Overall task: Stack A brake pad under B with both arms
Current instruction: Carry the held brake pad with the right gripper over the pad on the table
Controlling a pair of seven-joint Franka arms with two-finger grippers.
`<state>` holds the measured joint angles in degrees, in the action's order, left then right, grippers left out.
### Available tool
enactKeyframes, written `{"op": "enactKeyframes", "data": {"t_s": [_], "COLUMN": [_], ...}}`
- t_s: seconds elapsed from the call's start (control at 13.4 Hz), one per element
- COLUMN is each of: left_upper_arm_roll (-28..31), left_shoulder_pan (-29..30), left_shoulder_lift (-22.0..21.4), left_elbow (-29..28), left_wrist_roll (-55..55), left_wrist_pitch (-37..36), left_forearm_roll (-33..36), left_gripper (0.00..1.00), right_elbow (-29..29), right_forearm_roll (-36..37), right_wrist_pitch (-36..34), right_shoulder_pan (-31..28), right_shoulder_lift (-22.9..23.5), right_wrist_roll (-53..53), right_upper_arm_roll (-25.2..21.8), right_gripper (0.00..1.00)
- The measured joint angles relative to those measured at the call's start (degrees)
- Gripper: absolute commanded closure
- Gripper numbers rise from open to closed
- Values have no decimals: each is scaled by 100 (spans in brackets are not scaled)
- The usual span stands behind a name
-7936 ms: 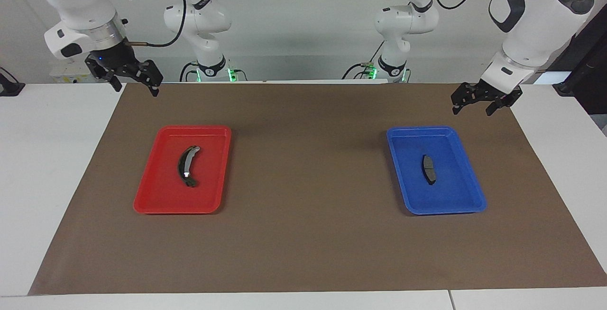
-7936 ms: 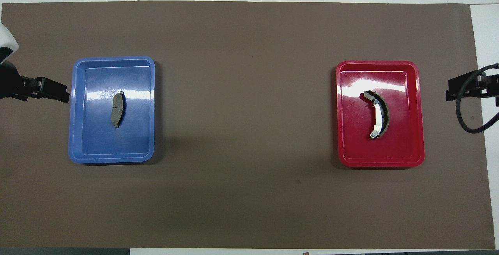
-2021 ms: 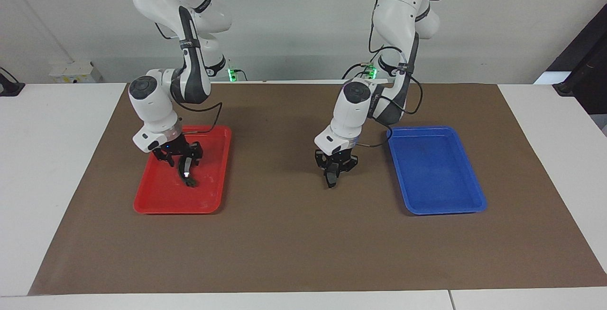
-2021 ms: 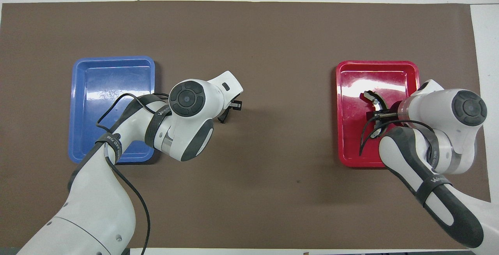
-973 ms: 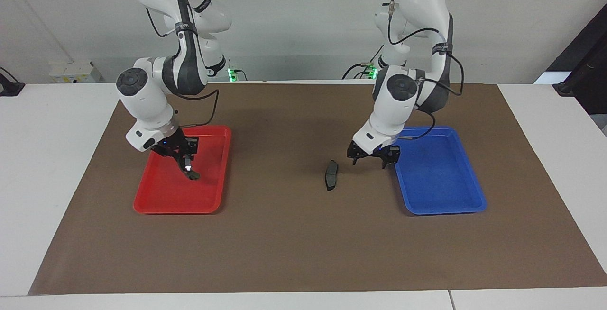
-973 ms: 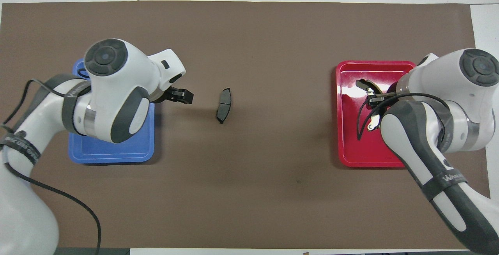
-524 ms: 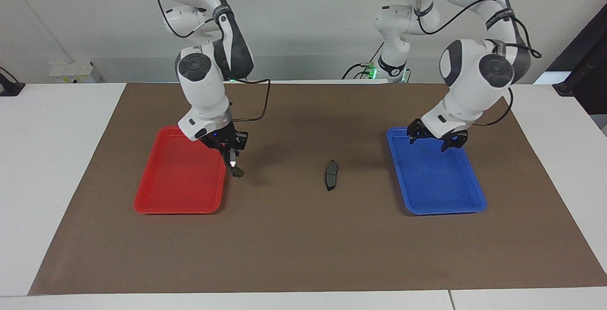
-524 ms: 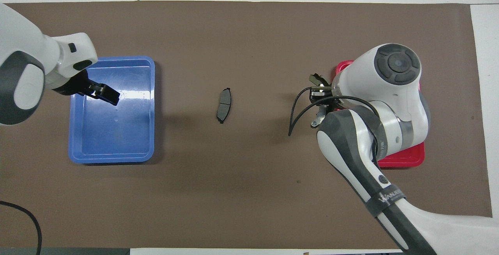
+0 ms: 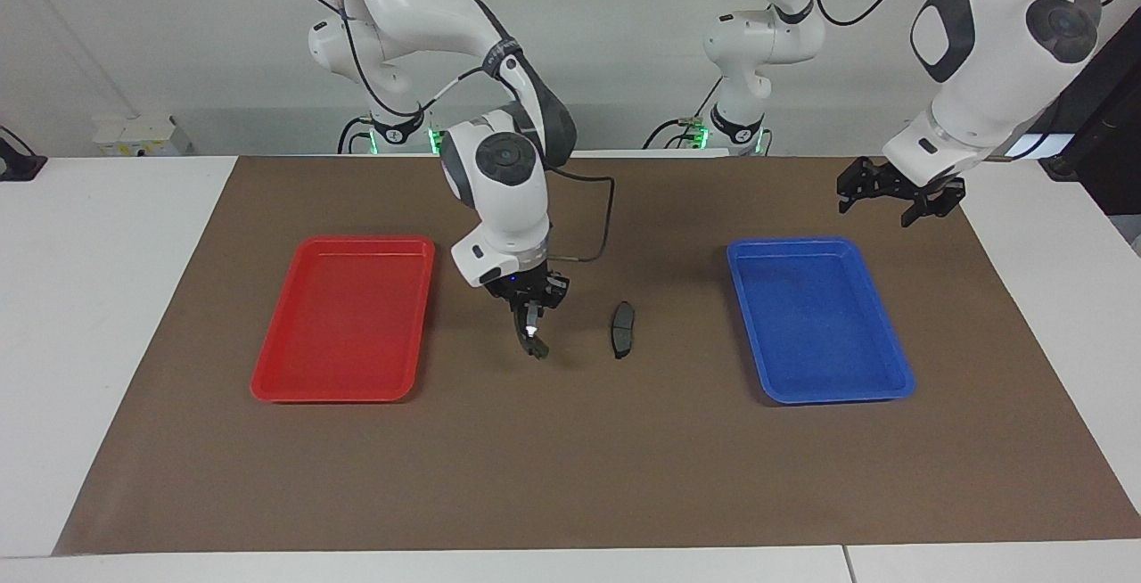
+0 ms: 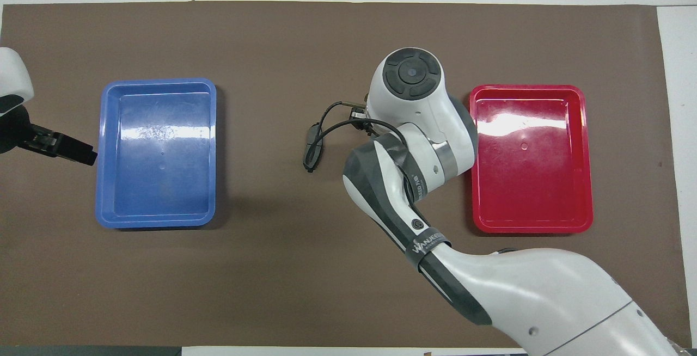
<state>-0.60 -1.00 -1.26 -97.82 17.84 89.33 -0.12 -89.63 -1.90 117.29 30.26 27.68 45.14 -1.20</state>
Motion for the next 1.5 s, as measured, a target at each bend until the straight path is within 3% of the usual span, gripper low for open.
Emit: {"op": "enactKeyframes", "data": {"t_s": [0.45,0.9,1.42,1.5], "left_upper_arm_roll": [-2,-22,-31,-29], "left_shoulder_pan": [41,43,51,52], "left_shoulder_lift": [-55,-55,-55,-55], "left_elbow": [371,386,386,386], "left_wrist_roll": [-35,-748,-771,-772], "left_wrist_pitch": [-393,-390,-385,-385], "left_forearm_roll": [19,19,19,19], "left_gripper": [0,0,0,0], "right_elbow": [402,694,735,736], "right_forearm_roll": [-1,1,8,12], "right_wrist_pitch": [257,377,529,542], "right_shoulder_pan": [527,906,913,913], "right_shoulder_lift": [526,1016,1042,1042], "right_wrist_roll": [691,943,945,945], "right_upper_arm_roll": [3,-2,-14,-14], "right_gripper": [100,100,100,94]}}
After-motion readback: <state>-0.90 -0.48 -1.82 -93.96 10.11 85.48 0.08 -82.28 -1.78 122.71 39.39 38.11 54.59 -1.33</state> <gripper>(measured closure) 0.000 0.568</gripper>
